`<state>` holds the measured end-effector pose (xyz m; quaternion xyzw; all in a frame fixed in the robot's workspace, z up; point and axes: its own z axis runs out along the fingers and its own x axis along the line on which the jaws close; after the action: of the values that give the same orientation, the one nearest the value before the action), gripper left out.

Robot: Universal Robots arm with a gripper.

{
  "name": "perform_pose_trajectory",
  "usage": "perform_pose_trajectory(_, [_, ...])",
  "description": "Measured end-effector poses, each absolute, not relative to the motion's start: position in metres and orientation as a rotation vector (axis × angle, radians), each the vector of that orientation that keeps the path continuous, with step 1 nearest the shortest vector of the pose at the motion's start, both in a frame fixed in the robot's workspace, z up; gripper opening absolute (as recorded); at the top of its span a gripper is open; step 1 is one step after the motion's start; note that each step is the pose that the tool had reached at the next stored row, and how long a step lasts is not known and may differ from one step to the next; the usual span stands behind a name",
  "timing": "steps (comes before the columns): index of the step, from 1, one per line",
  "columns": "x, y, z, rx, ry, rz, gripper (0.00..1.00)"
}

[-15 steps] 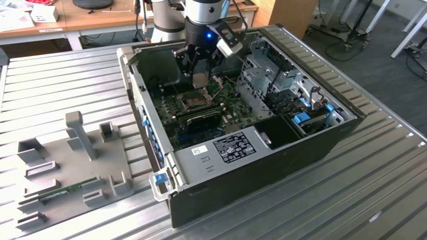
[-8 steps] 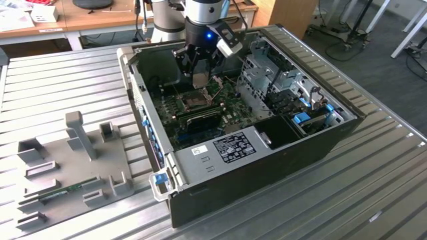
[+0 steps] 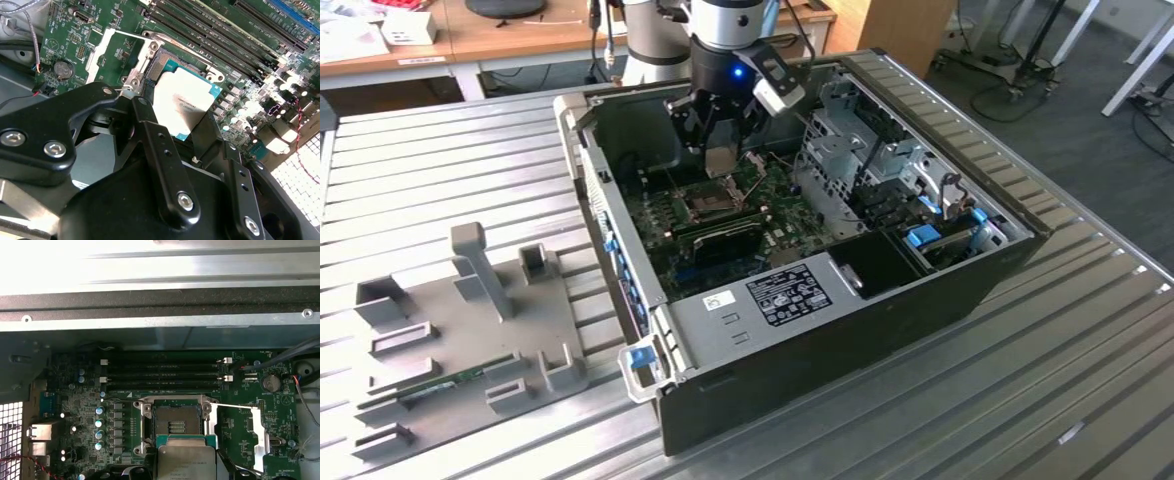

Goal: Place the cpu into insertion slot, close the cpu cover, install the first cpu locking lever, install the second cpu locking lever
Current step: 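Place the cpu into insertion slot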

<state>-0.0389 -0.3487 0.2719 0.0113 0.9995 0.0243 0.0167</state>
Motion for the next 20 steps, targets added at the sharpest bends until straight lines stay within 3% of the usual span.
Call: perform_pose_trajectory(20, [-0.039, -0.349, 0.256, 0.035, 3.107, 0.076, 0.54])
